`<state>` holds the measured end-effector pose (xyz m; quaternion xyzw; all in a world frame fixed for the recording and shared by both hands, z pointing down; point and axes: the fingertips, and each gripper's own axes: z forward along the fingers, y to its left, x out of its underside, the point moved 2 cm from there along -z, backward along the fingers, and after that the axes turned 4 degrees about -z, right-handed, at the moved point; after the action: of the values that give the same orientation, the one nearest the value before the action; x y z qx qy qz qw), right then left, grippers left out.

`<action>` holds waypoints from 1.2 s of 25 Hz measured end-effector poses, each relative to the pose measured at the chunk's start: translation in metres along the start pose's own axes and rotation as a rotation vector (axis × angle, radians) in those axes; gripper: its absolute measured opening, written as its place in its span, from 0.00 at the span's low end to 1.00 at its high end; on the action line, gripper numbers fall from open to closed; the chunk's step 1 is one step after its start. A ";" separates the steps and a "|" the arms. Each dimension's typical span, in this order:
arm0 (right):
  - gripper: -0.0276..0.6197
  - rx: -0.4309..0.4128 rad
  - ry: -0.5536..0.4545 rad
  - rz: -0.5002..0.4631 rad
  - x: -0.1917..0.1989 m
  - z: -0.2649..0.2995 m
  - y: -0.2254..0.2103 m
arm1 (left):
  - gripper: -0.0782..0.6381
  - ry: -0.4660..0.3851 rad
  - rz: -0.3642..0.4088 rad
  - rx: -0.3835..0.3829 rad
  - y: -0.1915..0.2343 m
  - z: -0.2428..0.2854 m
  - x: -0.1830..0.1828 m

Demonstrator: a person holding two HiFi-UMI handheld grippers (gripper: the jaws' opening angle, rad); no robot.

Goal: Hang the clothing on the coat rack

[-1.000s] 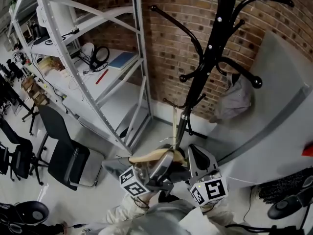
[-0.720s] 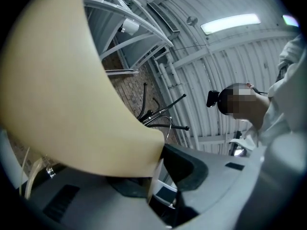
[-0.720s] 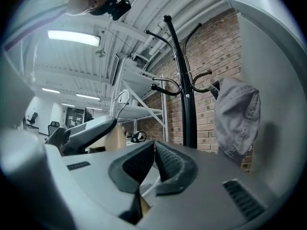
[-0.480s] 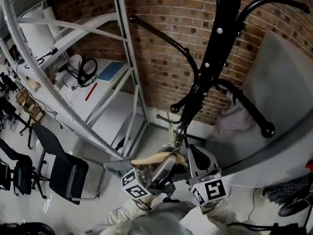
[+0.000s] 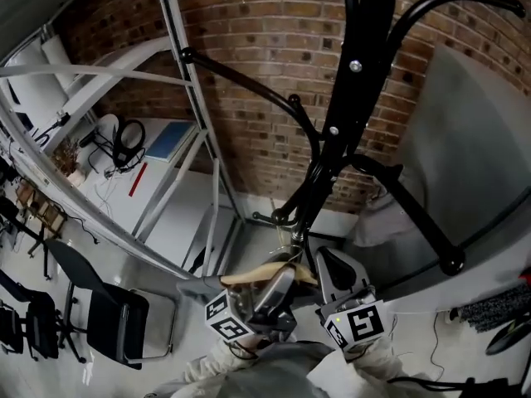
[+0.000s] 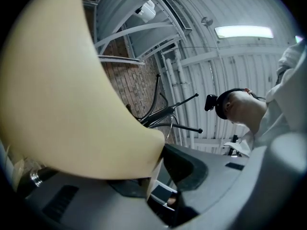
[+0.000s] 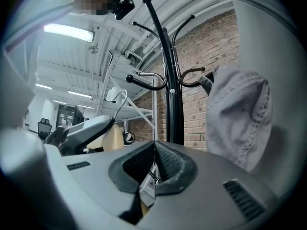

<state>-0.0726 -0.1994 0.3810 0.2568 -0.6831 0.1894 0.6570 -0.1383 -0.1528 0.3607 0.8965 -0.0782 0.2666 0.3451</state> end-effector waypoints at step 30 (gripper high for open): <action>0.08 0.437 0.041 -0.043 -0.017 -0.024 0.029 | 0.25 0.228 -0.238 0.254 -0.007 -0.004 -0.020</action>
<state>-0.0712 -0.1600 0.3679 0.4036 -0.6067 0.3243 0.6032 -0.1545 -0.1464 0.3486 0.8997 0.1021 0.3317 0.2650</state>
